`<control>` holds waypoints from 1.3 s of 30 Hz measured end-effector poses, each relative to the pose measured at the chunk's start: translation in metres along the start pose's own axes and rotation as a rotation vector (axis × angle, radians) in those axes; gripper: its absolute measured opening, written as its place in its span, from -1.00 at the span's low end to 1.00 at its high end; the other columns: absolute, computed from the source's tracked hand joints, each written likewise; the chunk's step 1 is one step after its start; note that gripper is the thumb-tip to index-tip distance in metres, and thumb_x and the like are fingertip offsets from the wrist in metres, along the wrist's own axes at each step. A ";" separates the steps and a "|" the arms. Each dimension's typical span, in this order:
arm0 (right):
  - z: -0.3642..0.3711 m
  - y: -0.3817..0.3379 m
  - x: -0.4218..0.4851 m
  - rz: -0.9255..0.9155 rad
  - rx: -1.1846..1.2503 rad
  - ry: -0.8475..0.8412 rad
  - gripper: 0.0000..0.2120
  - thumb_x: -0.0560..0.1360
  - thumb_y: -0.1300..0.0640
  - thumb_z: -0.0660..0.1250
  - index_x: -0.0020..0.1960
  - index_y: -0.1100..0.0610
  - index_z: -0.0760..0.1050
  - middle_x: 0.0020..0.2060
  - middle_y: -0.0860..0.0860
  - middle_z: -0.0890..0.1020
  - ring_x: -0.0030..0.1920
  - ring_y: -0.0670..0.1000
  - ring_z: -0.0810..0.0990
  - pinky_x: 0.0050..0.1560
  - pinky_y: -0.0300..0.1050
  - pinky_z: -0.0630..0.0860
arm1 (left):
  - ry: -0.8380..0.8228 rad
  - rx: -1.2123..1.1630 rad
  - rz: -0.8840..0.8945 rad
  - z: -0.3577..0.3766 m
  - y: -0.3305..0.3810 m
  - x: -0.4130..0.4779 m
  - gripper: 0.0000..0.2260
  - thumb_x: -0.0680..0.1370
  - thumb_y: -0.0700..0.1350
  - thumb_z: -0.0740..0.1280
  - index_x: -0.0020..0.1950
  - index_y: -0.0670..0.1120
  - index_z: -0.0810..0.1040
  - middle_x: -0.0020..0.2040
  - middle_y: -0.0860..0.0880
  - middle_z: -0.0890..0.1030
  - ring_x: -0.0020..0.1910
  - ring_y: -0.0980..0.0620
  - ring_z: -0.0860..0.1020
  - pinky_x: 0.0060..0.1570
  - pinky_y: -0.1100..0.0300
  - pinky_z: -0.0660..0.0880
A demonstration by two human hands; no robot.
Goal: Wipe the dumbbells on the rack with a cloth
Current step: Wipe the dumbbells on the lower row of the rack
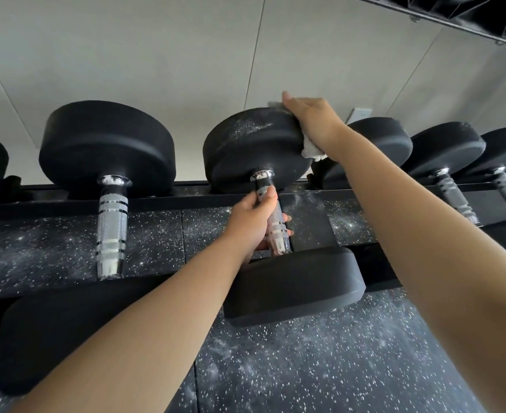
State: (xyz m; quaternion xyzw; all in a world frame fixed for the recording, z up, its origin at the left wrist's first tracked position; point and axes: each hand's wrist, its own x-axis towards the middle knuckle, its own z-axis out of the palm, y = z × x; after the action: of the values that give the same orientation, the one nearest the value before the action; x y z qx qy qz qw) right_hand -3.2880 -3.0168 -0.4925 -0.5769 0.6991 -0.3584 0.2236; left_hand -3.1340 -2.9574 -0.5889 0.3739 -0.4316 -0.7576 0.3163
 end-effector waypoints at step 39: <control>0.008 0.034 -0.005 -0.145 0.226 0.052 -0.56 0.71 -0.01 0.02 0.06 0.01 0.69 -0.61 0.13 0.45 -0.22 0.02 0.59 0.11 -0.33 0.44 | 0.027 -0.003 0.004 0.003 0.000 0.002 -0.77 0.62 0.04 0.20 0.19 -0.07 0.41 -0.09 -0.21 0.56 -0.29 -0.08 0.56 -0.54 0.27 0.51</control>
State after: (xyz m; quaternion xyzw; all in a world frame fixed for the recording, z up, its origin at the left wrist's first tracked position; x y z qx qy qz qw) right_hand -3.3030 -3.0115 -0.5233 -0.5877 0.6162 -0.4650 0.2423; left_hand -3.1377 -2.9579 -0.5882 0.3828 -0.4266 -0.7525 0.3242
